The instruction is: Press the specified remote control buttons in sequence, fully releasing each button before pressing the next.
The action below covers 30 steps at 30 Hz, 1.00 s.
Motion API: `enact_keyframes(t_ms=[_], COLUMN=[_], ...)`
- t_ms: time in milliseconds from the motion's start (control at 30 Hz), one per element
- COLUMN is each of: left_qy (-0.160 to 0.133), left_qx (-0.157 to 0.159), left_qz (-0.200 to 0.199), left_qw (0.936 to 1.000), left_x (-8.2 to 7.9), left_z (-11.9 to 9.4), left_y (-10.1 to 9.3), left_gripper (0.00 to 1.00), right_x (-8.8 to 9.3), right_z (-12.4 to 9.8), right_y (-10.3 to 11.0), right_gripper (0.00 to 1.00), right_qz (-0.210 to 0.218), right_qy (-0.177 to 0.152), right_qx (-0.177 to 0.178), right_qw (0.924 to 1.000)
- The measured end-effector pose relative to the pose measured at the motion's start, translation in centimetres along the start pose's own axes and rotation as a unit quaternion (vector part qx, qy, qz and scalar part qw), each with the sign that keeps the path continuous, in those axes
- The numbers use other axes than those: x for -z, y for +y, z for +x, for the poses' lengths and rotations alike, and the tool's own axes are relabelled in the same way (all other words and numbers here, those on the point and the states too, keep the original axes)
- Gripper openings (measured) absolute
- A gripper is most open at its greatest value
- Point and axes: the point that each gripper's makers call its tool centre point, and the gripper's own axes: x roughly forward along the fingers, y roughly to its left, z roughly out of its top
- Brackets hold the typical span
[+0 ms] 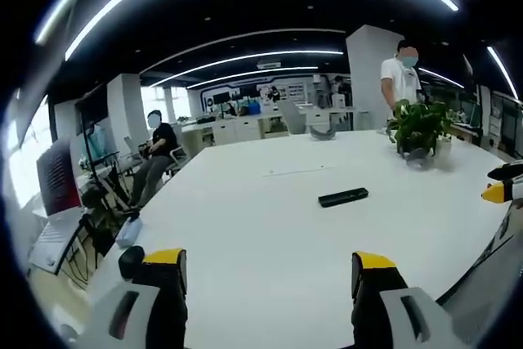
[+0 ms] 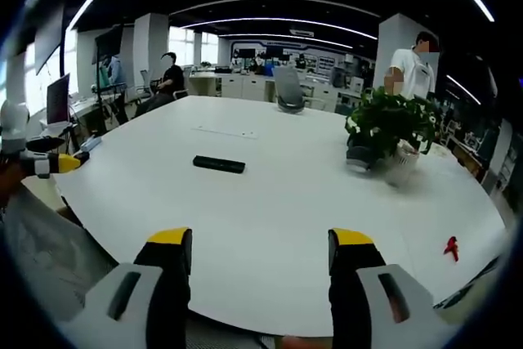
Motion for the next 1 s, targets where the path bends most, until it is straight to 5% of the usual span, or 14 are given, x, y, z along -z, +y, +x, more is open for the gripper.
enact_keyframes(t_ms=[1000], left_qy=[0.027], left_qx=[0.030], left_qz=[0.018], left_qw=[0.9990], left_x=[0.7], left_z=[0.3], left_y=[-1.5], left_gripper=[0.87], right_x=[-0.1], right_z=[-0.1], right_y=[-0.1], right_gripper=[0.69], right_qz=[0.016], right_qy=[-0.004], right_qx=[-0.004], right_qw=[0.9998])
